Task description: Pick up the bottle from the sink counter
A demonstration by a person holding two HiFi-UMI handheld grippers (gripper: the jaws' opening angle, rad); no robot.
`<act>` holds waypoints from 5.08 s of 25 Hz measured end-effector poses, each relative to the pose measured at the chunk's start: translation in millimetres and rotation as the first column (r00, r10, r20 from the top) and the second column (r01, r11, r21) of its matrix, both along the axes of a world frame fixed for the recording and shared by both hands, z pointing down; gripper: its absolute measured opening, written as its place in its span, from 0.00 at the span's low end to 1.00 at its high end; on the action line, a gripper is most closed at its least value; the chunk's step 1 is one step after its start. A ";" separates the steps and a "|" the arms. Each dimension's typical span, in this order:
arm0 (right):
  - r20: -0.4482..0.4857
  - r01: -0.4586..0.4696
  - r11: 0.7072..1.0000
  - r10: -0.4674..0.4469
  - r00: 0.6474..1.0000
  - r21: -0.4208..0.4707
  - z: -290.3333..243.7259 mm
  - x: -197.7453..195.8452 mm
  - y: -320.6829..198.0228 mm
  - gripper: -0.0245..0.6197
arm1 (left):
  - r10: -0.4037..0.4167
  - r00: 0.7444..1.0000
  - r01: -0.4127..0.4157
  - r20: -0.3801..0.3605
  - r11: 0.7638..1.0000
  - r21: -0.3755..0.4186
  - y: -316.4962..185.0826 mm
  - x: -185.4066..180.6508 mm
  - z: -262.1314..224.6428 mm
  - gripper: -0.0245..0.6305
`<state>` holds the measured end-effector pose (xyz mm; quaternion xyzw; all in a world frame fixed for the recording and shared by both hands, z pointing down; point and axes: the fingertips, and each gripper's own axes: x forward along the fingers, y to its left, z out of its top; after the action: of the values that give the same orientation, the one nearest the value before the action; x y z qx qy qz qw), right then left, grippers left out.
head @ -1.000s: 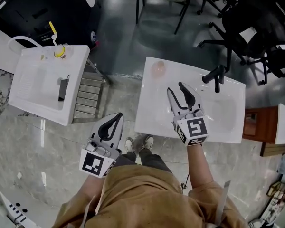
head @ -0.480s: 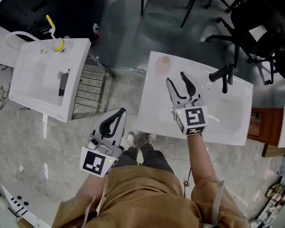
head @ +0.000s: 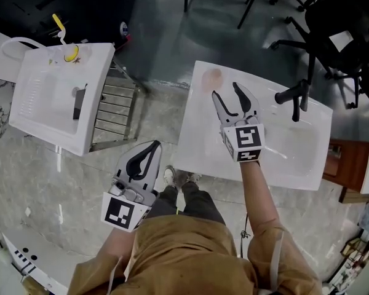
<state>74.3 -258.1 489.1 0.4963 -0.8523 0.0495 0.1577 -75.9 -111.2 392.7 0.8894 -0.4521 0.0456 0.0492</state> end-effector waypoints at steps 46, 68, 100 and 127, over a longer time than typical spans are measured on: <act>0.002 0.009 1.000 -0.009 1.000 -0.018 74.6 -22.5 -78.6 0.32 | -0.078 0.997 0.080 0.030 0.992 -0.102 0.1 -4.8 51.7 0.04; 0.062 -0.052 0.999 0.052 0.997 -0.002 70.7 -21.2 -86.0 0.25 | -0.081 0.996 0.087 0.041 0.985 -0.151 2.8 -6.6 64.8 0.04; 0.094 -0.101 0.995 0.099 0.991 0.023 18.7 15.6 -65.0 0.24 | -0.066 0.997 0.068 0.029 0.994 -0.085 -1.2 -6.7 42.1 0.04; 0.091 0.019 0.997 -0.026 0.996 0.072 -104.6 -8.3 15.9 0.24 | -0.013 0.999 0.014 -0.038 1.000 0.026 10.2 -20.8 -6.3 0.04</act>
<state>66.0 -242.3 384.5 0.4891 -0.8654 0.0402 0.1014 -96.7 -101.0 386.3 0.8877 -0.4575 0.0225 0.0466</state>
